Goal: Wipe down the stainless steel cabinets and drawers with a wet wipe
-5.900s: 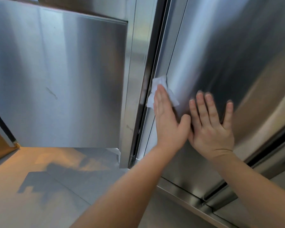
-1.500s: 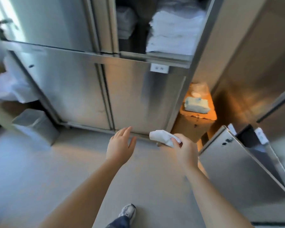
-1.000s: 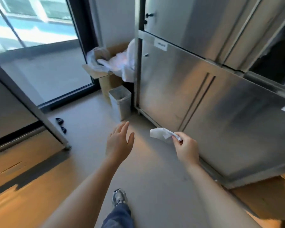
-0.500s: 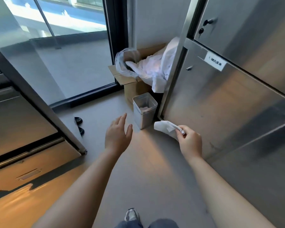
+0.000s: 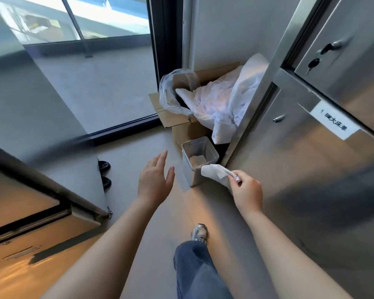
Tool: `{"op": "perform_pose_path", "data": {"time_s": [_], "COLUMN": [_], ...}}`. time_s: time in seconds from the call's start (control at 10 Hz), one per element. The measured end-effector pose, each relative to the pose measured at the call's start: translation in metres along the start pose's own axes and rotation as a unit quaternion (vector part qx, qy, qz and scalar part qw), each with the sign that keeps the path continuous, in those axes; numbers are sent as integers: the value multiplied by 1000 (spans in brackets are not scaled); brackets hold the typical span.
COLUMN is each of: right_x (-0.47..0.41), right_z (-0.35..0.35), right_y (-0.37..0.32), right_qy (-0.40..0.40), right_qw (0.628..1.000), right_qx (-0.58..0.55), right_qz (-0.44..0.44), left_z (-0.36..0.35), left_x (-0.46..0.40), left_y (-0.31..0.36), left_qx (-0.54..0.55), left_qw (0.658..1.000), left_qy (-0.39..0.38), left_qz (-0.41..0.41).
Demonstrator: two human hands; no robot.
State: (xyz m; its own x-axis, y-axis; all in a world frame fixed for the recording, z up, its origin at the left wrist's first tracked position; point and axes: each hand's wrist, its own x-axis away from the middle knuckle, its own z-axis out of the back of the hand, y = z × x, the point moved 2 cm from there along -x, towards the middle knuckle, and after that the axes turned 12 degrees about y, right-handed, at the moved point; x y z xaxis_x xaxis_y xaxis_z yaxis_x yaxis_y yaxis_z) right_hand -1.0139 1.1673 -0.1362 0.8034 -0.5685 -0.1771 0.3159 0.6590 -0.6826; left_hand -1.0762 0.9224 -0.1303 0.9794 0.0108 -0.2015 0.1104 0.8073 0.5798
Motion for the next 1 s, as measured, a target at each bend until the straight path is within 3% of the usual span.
{"op": "perform_pose_path", "data": {"time_s": [0.2,0.4,0.6,0.8,0.9,1.0], "right_x": [-101,-178,-226,-247,-246,-245], "right_z": [-43,-100,-158,-189,-181,-170], "right_y": [-1,-11,-27,-23,-23,-27], "right_qy": [-53,-111,-122,-141,-144,-98], "right_qw": [999,990,983,983,985,995], "right_qx": [8,83,140,100,64,24], "right_qz": [1,3,-3,-66,-65,-19], "left_z": [-44,-75,-89,-97,-98,-101], "left_x": [-88,-147,-198,-231,-236,-239], "left_y": [17,17,6,-7,-3,6], "left_qx": [-27,-45,-42,-51,-42,-38], "left_qw": [999,997,997,996,996,997], "left_qy": [-14,-32,-48,-57,-59,-50], "left_qz": [30,56,51,49,46,34]}}
